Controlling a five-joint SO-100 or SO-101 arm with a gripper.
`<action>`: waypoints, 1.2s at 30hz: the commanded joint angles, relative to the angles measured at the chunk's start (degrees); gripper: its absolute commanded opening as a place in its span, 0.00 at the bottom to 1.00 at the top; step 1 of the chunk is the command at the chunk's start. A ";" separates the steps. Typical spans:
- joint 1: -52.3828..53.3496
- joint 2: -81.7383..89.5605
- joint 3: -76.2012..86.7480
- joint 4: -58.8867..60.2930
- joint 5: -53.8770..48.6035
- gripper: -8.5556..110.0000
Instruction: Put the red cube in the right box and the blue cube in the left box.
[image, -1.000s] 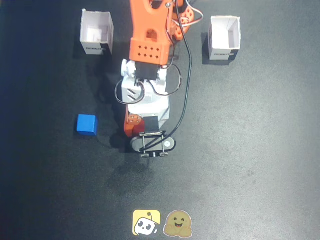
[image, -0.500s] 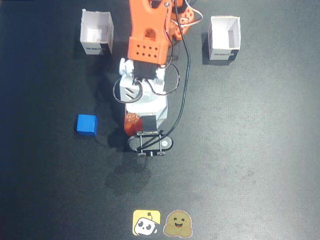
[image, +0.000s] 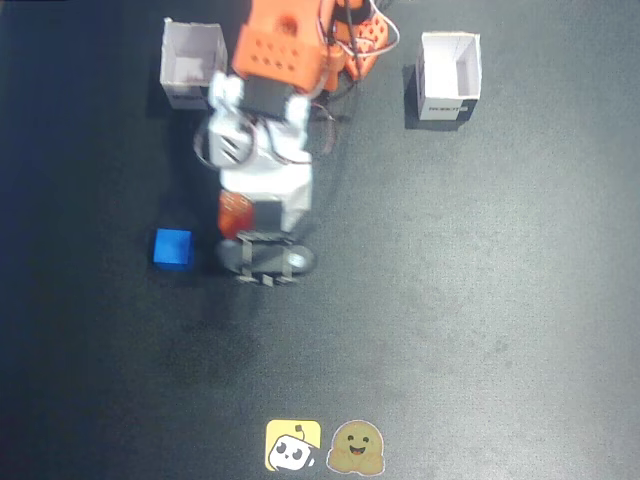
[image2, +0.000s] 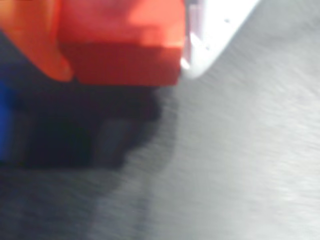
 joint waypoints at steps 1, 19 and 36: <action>3.96 4.22 -4.22 3.34 -0.53 0.17; 26.63 15.12 -4.75 15.12 2.20 0.17; 47.90 21.01 -3.08 23.73 2.81 0.18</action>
